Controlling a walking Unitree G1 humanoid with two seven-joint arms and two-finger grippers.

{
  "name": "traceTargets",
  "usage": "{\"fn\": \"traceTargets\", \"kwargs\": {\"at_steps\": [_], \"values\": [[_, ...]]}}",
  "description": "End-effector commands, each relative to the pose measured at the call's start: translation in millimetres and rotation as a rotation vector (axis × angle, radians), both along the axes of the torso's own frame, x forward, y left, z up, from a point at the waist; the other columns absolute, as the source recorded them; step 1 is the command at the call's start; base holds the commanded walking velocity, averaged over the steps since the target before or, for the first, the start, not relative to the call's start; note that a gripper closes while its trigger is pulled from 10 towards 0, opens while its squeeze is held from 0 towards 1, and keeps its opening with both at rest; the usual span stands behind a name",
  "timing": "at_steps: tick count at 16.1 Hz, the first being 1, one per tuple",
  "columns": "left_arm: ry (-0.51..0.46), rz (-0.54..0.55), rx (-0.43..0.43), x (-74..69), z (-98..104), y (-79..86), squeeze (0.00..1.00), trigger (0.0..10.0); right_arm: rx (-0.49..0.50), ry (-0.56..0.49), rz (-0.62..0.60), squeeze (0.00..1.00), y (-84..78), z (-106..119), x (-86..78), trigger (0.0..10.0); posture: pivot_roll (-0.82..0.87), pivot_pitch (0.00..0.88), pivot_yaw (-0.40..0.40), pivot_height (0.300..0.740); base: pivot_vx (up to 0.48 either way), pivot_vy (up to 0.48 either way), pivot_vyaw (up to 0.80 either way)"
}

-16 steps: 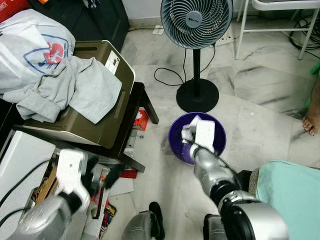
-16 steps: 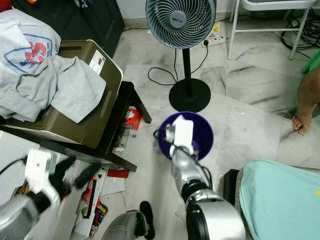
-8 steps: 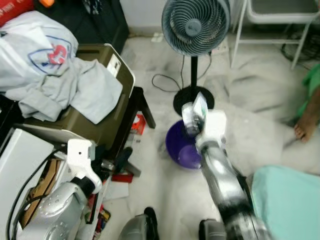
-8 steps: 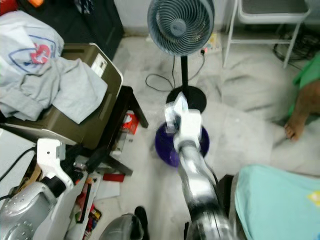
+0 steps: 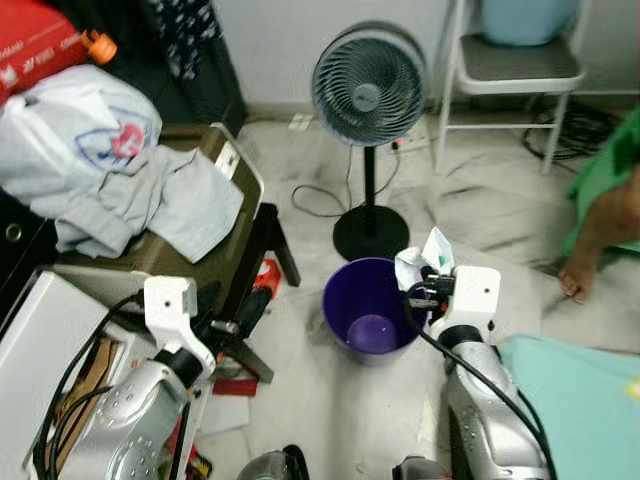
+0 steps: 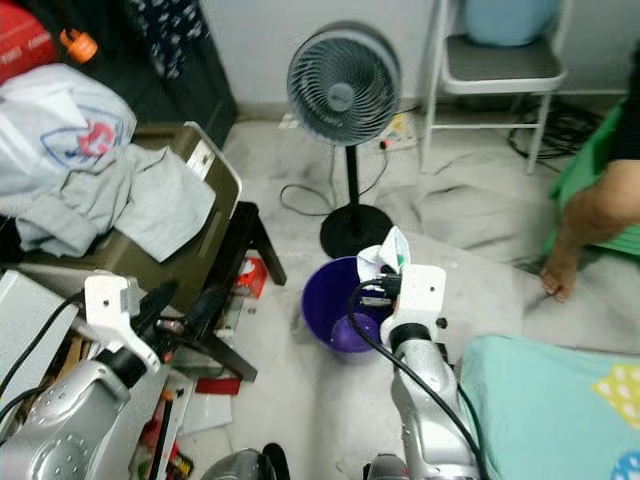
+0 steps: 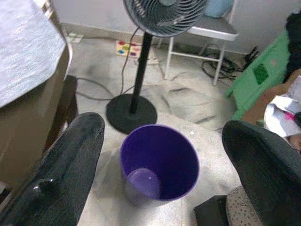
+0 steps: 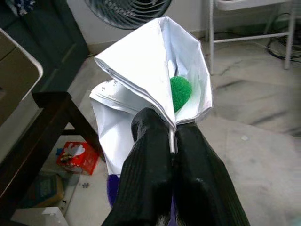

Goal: Clean up the room

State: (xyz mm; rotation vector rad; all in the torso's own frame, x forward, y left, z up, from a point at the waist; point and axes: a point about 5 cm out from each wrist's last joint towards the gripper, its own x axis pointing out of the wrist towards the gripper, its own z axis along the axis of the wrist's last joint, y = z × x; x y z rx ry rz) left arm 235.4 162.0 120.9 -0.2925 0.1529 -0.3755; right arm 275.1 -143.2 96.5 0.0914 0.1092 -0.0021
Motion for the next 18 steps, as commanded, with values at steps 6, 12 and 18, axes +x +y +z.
{"fn": "traceTargets", "kwargs": {"at_steps": [6,12,18], "values": [[0.010,0.083,0.076,-6.8,-3.7,20.9,0.00,10.0,-0.029,-0.007,0.058,0.00,-8.2,7.3,-25.7,10.0,-0.18,0.069,0.141,0.740,0.000,0.000,-0.08],[-0.015,0.082,0.046,-12.6,-5.1,19.1,0.00,10.0,-0.115,0.003,0.059,0.00,-32.0,8.6,-50.0,10.0,-0.20,0.054,0.124,0.740,0.000,0.000,0.00],[-0.020,0.065,0.034,-11.5,-5.4,15.6,0.00,10.0,-0.101,0.017,0.076,0.00,-30.5,9.2,-49.3,10.0,-0.20,0.056,0.122,0.740,0.000,0.000,-0.40]]}}
